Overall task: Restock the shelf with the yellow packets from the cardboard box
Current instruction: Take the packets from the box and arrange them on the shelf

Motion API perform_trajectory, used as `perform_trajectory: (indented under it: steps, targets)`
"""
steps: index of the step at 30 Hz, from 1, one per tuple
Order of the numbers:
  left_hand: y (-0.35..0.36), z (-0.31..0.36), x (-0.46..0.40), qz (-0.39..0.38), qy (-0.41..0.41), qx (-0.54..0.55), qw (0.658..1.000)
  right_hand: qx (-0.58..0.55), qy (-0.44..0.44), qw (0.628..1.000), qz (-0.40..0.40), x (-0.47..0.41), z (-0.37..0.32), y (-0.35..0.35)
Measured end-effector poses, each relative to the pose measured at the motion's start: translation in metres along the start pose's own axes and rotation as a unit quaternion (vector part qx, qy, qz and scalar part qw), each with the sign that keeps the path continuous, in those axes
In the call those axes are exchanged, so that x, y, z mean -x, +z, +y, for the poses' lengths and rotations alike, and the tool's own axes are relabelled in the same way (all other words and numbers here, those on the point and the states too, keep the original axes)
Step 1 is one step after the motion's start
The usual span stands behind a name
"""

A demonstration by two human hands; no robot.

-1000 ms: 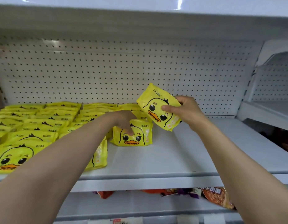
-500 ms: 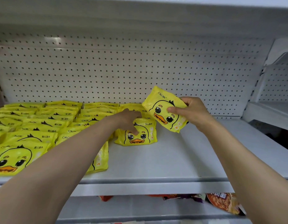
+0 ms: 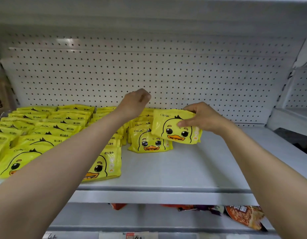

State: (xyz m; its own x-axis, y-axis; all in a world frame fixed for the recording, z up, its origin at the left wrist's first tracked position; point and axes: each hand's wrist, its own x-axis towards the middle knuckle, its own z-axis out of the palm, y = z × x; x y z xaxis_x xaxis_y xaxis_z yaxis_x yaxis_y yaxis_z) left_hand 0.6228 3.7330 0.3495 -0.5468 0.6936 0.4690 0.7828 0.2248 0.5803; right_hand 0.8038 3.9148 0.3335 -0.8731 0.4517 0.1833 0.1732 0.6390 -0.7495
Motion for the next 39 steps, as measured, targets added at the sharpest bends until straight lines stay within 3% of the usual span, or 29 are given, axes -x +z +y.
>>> perform_trajectory:
  steps: [2, 5, 8, 12, 18, 22, 27, 34, 39]
  targets:
    - [-0.007, 0.01, 0.005, -0.075, 0.001, -0.012, 0.997, 0.03, 0.002, 0.999, -0.025, -0.004, 0.0, 0.01]
    - [-0.008, 0.016, 0.015, -0.22, -0.005, -0.119, 0.968, 0.035, 0.001, 0.998, -0.046, -0.009, 0.001, 0.03]
    - [0.001, 0.012, 0.022, -0.271, -0.007, -0.201, 0.941, 0.017, 0.003, 0.999, -0.051, -0.014, 0.004, 0.05]
    - [0.01, -0.004, 0.025, -0.281, -0.011, -0.247, 0.927, 0.005, 0.014, 0.997, -0.069, -0.018, 0.01, 0.07]
    - [0.014, -0.018, 0.023, -0.283, -0.041, -0.261, 0.922, 0.006, 0.011, 0.999, -0.037, -0.022, 0.016, 0.088]
    - [0.018, -0.021, 0.02, -0.277, -0.051, -0.296, 0.912, 0.079, -0.022, 0.997, 0.005, -0.024, 0.015, 0.099]
    - [0.018, -0.022, 0.022, -0.254, -0.064, -0.326, 0.909, 0.175, -0.059, 0.983, -0.002, -0.018, 0.015, 0.093]
    - [0.016, -0.014, 0.025, -0.256, -0.102, -0.37, 0.887, 0.216, -0.067, 0.974, 0.002, -0.014, 0.015, 0.098]
    - [0.015, -0.012, 0.032, -0.237, -0.109, -0.373, 0.89, 0.241, -0.059, 0.969, 0.003, -0.012, 0.01, 0.1]
